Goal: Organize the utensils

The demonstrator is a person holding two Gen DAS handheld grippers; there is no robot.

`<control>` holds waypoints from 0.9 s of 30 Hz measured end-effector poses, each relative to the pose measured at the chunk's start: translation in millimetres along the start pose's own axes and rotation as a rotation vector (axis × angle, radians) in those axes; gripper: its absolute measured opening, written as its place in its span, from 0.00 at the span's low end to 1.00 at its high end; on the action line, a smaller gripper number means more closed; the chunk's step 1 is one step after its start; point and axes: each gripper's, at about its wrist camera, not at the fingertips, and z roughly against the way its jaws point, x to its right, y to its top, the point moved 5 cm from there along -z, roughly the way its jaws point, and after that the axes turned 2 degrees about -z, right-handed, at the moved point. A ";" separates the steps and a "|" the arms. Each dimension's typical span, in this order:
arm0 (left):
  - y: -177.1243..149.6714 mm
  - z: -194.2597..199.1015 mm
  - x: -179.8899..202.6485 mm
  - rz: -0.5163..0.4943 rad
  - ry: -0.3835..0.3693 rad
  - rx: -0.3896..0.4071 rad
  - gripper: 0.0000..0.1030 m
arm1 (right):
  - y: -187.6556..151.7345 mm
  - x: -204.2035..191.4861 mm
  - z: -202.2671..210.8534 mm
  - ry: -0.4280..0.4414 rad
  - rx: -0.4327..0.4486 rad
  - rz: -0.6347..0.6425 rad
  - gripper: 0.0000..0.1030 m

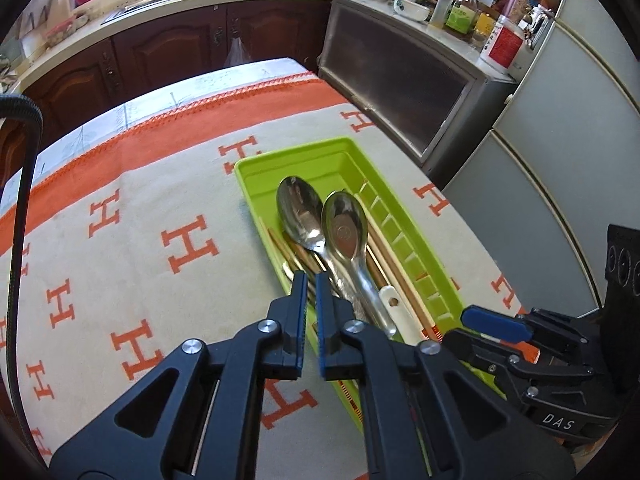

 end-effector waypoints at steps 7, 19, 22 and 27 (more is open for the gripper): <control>-7.4 11.2 0.0 0.012 0.035 0.015 0.55 | 2.5 -5.3 -2.6 0.006 0.003 0.006 0.35; -28.9 43.1 -9.9 0.089 0.092 0.015 0.65 | -5.7 -19.1 3.3 0.015 0.008 0.039 0.38; -39.2 52.9 -15.2 0.114 0.096 0.016 0.65 | -9.1 -24.2 6.0 0.018 0.009 0.051 0.41; -58.7 72.9 -24.2 0.145 0.141 0.027 0.65 | -17.7 -34.8 12.1 0.017 0.008 0.077 0.46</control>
